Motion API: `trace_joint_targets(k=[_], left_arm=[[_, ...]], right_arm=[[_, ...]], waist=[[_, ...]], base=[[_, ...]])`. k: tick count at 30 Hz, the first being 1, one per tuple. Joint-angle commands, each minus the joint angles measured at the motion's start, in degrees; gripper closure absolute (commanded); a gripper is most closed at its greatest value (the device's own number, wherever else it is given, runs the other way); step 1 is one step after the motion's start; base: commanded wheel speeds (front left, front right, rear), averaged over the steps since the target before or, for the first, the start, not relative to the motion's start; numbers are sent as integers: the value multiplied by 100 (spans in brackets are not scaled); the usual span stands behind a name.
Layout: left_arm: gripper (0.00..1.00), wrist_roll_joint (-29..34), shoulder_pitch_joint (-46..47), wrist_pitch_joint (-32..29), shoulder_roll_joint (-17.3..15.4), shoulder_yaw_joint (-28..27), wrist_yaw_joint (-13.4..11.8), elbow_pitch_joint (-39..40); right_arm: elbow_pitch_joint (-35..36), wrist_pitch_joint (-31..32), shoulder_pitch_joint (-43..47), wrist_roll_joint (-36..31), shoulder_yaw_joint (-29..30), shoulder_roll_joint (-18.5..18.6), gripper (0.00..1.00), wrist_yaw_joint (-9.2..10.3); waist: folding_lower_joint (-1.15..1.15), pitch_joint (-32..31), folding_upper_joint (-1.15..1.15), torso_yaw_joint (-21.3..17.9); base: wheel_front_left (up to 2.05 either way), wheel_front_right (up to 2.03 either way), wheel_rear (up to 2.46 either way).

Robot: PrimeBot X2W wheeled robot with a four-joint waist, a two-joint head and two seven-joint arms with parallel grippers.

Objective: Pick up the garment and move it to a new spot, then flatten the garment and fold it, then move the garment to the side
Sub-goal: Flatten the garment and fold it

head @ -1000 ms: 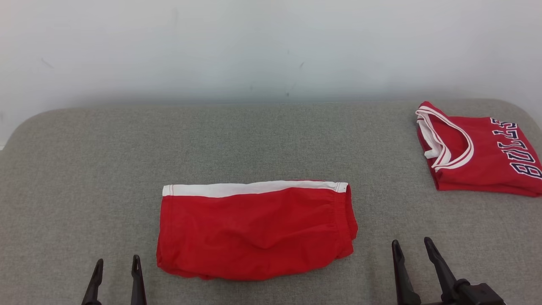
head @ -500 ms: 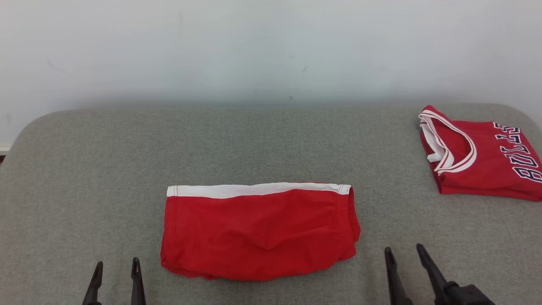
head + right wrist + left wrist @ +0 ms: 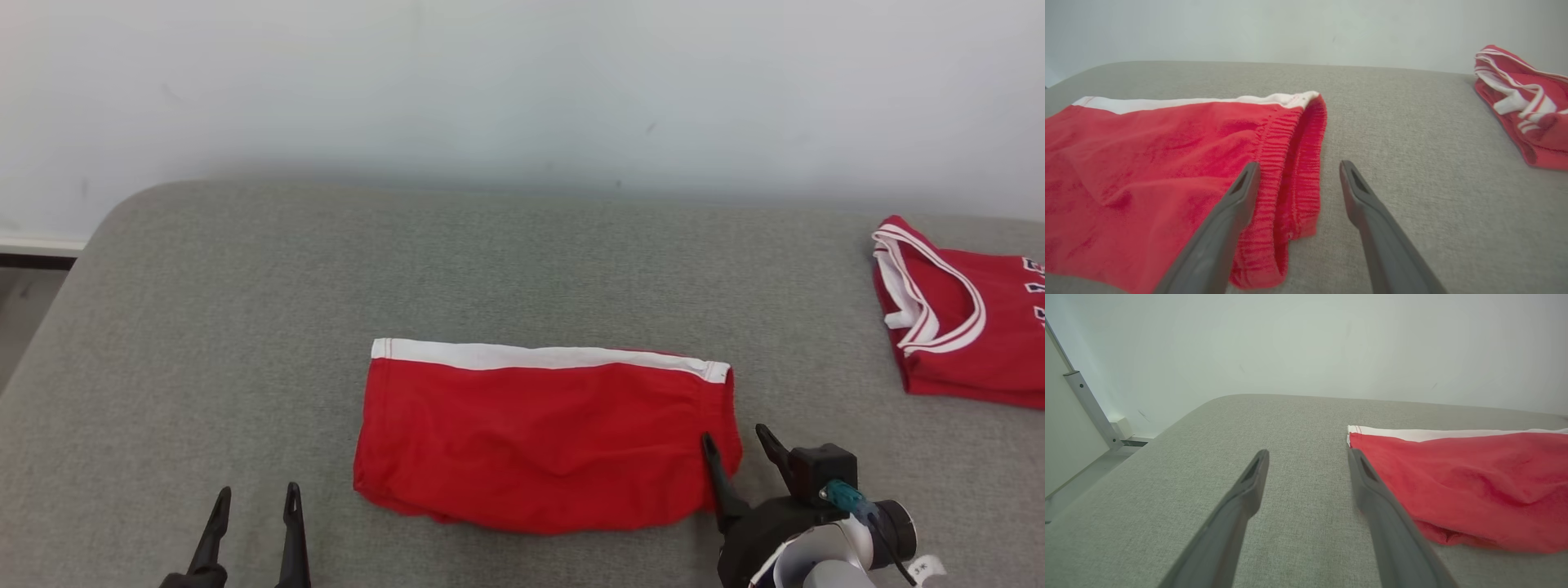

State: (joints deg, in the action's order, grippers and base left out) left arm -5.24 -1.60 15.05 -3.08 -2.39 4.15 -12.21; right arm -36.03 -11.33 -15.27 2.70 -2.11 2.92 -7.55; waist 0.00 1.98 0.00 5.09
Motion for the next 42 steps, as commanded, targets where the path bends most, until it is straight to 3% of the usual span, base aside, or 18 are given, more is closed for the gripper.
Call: trace_joint_targets(k=[1, 8, 16, 17, 18, 19, 23, 36, 42], left_arm=[[0, -14, 91, 19, 17, 13, 25, -9], [0, -125, 141, 19, 21, 170, -54, -34], [0, -190, 171, 19, 22, 229, -55, -62], [0, -195, 183, 19, 22, 234, -53, -67], [0, -204, 185, 19, 22, 234, -53, -69], [0, -207, 179, 19, 23, 232, -56, -71], [0, -255, 99, 19, 23, 196, -90, -64], [0, -355, -45, 19, 23, 143, -154, 10], [0, -387, -62, 19, 23, 123, -157, 16]], right_arm=[[-160, 47, -85, -23, 13, -10, 0, 17], [-1581, 457, -862, 75, 98, -9, 0, 17], [-2565, 755, -1451, 704, -9, -11, 0, 17], [-2665, 829, -1491, 850, -42, -11, 20, 17], [-2780, 903, -1525, 936, -116, -13, 87, 17], [-2850, 918, -1541, 983, -142, -16, 100, 17], [-3073, 833, -1650, 1096, -84, 90, 100, 18], [-2771, 1173, -1825, 1644, -543, 1180, 100, 18], [-2136, 1753, -1789, 2360, -871, 1160, 100, 17]], waist=[[0, 29, 0, 136], [0, 20, 0, 338], [0, 48, 0, 385], [0, 45, 0, 396], [0, 40, 0, 401], [0, 33, 0, 401], [0, -15, 0, 356], [0, -51, 0, -21], [0, -43, 0, -145]], base=[[0, 0, 0], [0, 0, 0], [0, 0, 0], [0, 0, 0], [0, 0, 0], [0, 0, 0], [0, 0, 0], [0, 0, 0], [0, 0, 0]])
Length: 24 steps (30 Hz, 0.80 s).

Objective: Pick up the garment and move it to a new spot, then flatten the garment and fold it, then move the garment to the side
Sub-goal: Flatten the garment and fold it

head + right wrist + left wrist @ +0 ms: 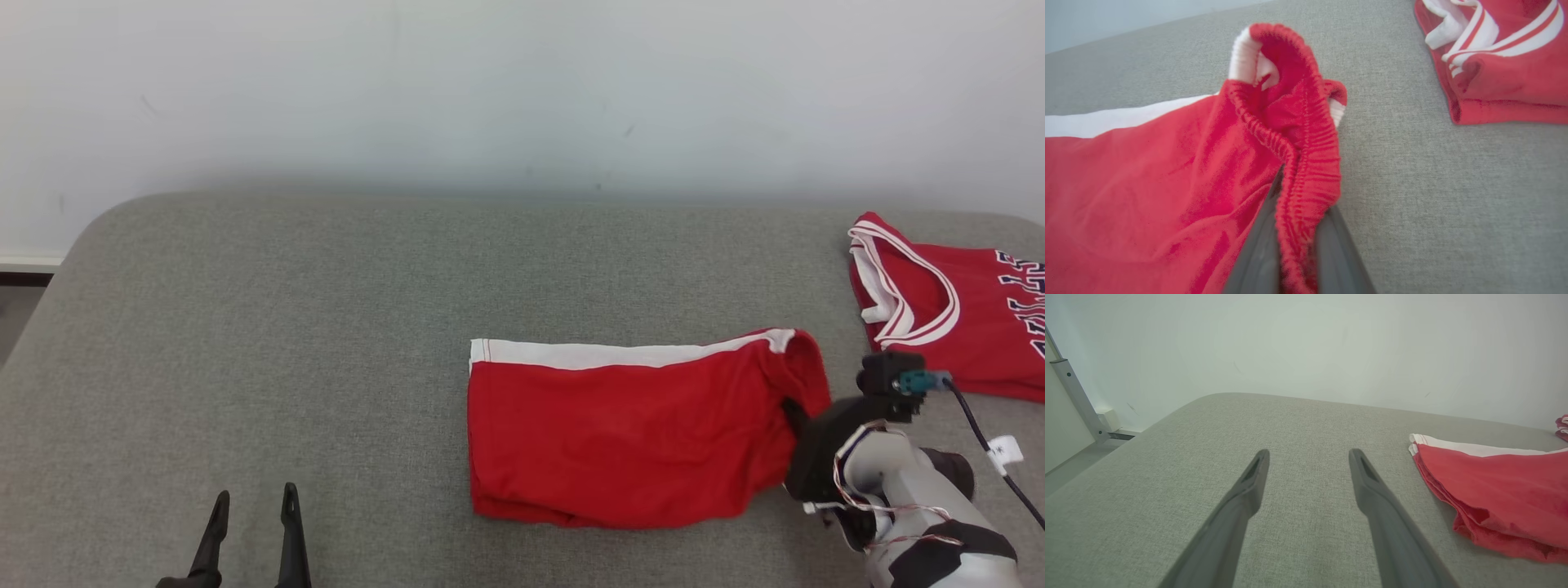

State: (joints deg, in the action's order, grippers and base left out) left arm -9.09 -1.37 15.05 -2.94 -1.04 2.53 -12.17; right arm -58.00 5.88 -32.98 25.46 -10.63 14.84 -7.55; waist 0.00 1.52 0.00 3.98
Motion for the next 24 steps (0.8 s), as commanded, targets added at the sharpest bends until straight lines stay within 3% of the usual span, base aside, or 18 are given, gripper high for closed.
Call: trace_joint_targets(k=[1, 7, 13, 17, 24], left_arm=[[0, -10, -89, 19, 8, -18, -1, 10], [0, -51, -82, 19, 9, 20, -9, -26], [0, -118, 22, 19, 8, 79, -25, -75], [0, -164, 86, 19, 8, 138, -22, -97], [0, -227, 173, 19, 7, 272, -5, -175]], right_arm=[[241, 182, 20, 301, -76, -61, 100, 17], [1652, 1263, 275, 1875, -279, -198, 100, 17], [2712, 1950, 423, 2739, -285, -440, 100, 17], [2877, 2124, 360, 2878, -236, -833, 100, 17], [2403, 1804, 204, 2194, -599, -1144, 100, 17]], waist=[[0, -1, 0, -51], [0, -35, 0, -51], [0, 1, 0, 100], [0, 53, 0, 226], [0, 120, 0, 490]], base=[[0, 0, 0], [0, 0, 0], [0, 0, 0], [0, 0, 0], [0, 0, 0]])
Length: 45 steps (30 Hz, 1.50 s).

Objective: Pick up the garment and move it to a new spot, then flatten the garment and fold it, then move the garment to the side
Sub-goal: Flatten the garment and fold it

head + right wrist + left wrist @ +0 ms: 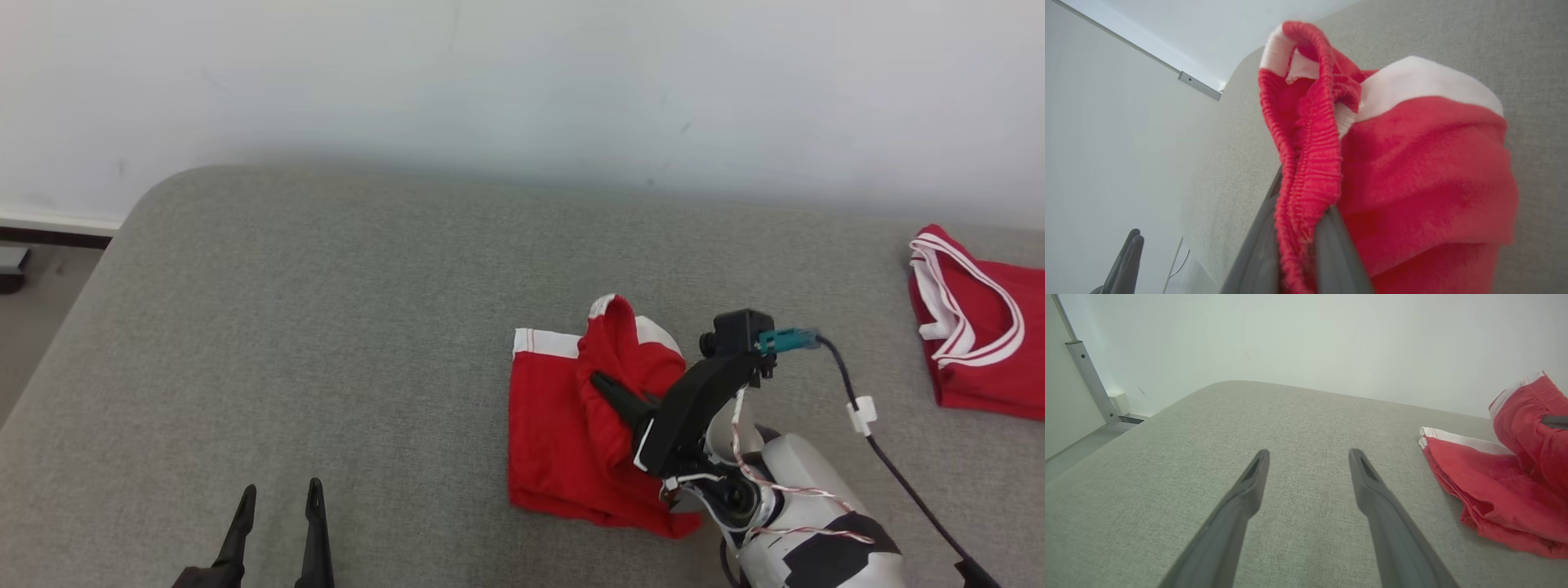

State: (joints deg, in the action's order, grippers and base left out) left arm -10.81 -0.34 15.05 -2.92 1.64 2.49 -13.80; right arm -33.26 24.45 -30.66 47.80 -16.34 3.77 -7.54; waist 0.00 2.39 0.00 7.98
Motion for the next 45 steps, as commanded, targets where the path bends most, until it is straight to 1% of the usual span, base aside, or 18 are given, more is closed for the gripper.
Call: trace_joint_targets(k=[1, 5, 7, 16, 17, 20, 21, 22, 23, 27, 30, 31, 32, 36, 38, 40, 43, 45], left_arm=[[0, -58, 81, 19, 6, 26, 10, -25], [0, -98, 162, 19, 5, 78, -7, -68], [0, -131, 196, 19, 7, 107, -4, -90], [0, -183, 284, 19, 6, 225, -33, -148], [0, -183, 284, 19, 6, 225, -33, -148], [0, -202, 264, 19, 5, 258, -45, -172], [0, -199, 254, 19, 5, 258, -43, -185], [0, -195, 244, 19, 5, 249, -51, -198], [0, -187, 229, 19, 6, 244, -56, -205], [0, -23, 156, 19, 4, 154, -88, -222], [0, 24, 50, 19, 4, 41, -85, -196], [0, 61, -3, 19, 7, -27, -75, -174], [0, 77, -17, 18, 6, -48, -60, -160], [0, 118, -127, 18, 5, -161, -52, -75], [0, 213, -174, 19, 4, -222, -39, 60], [0, 301, -259, 19, 7, -247, -12, 153], [0, 362, -309, 19, 3, -262, -13, 263], [0, 412, -333, 19, 5, -273, -11, 320]], right_arm=[[-201, -129, -61, -117, -54, -49, 100, 15], [-724, -497, -185, -344, -160, -91, 100, 15], [-968, -732, -273, -325, -286, -98, 100, 15], [-1815, -1609, -649, 308, -1122, -96, 100, 15], [-1815, -1609, -649, 308, -1122, -96, 100, 15], [-2001, -1789, -720, 543, -1476, -103, 100, 15], [-2037, -1838, -767, 555, -1615, -101, 89, 15], [-2070, -1935, -825, 533, -1751, -98, 51, 15], [-2104, -2041, -867, 505, -1853, -94, 0, 16], [-2216, -2626, -1011, 210, -2199, -99, 0, 16], [-2228, -3164, -1075, -27, -2288, -90, 0, 16], [-2244, -3516, -1124, -178, -2303, -71, 0, 16], [-2250, -3650, -1126, -248, -2276, -42, 0, 16], [-2094, -3942, -1060, -678, -2051, 178, 0, 16], [-1693, -3963, -1004, -1203, -1641, 398, 0, 16], [-1134, -3960, -628, -1868, -1099, 506, 0, 16], [-204, -3963, 101, -2717, -171, 482, 0, 16], [413, -3964, 601, -3212, 308, 410, 0, 16]], waist=[[0, 46, 0, 133], [0, 85, 0, 264], [0, 108, 0, 329], [0, 175, 0, 489], [0, 175, 0, 489], [0, 145, 0, 504], [0, 136, 0, 500], [0, 119, 0, 486], [0, 105, 0, 467], [0, 26, 0, 318], [0, -32, 0, 127], [0, -64, 0, -10], [0, -73, 0, -69], [0, -125, 0, -303], [0, -153, 0, -427], [0, -159, 0, -539], [0, -176, 0, -648], [0, -194, 0, -706]], base=[[0, 0, 0], [0, 0, 0], [0, 0, 0], [0, 0, 0], [0, 0, 0], [0, 0, 0], [0, 0, 0], [0, 0, 0], [0, 0, 0], [0, 0, 0], [0, 0, 0], [0, 0, 0], [0, 0, 0], [0, 0, 0], [0, 0, 0], [0, 0, 0], [0, 0, 0], [0, 0, 0]])
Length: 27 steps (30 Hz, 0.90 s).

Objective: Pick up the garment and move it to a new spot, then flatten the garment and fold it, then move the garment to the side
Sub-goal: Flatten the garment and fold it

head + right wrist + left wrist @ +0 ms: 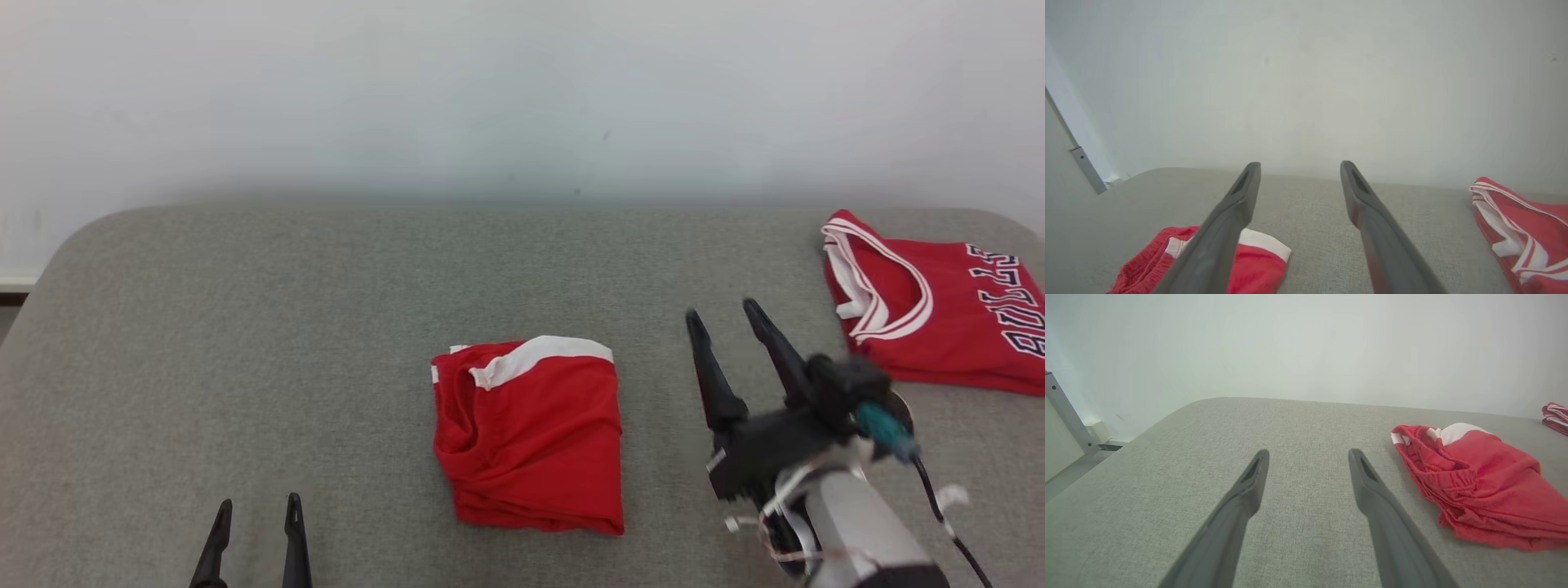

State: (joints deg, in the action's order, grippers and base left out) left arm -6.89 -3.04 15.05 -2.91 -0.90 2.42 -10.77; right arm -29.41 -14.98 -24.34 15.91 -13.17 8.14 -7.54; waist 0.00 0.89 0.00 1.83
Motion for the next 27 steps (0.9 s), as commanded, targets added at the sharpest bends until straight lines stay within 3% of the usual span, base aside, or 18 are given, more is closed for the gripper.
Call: trace_joint_targets(k=[1, 6, 10, 17, 27], left_arm=[[0, 27, -65, 19, 1, -31, -3, 41], [0, 68, -84, 19, 3, -70, 38, 134], [0, 68, -101, 19, 3, -116, 56, 183], [0, 24, -137, 19, 4, -154, 73, 265], [0, -88, -257, 19, 4, -173, 130, 382]], right_arm=[[305, -21, 234, -232, 191, -77, 0, 16], [1461, -22, 1391, -868, 884, -312, 0, 16], [2003, -21, 2021, -1035, 1093, -450, 0, 16], [2400, -22, 2585, -1131, 1184, -526, 0, 16], [2437, -22, 3033, -720, 1237, -529, 0, 16]], waist=[[0, -47, 0, -114], [0, -50, 0, -192], [0, -61, 0, -221], [0, -85, 0, -211], [0, -99, 0, -160]], base=[[0, 0, 0], [0, 0, 0], [0, 0, 0], [0, 0, 0], [0, 0, 0]])
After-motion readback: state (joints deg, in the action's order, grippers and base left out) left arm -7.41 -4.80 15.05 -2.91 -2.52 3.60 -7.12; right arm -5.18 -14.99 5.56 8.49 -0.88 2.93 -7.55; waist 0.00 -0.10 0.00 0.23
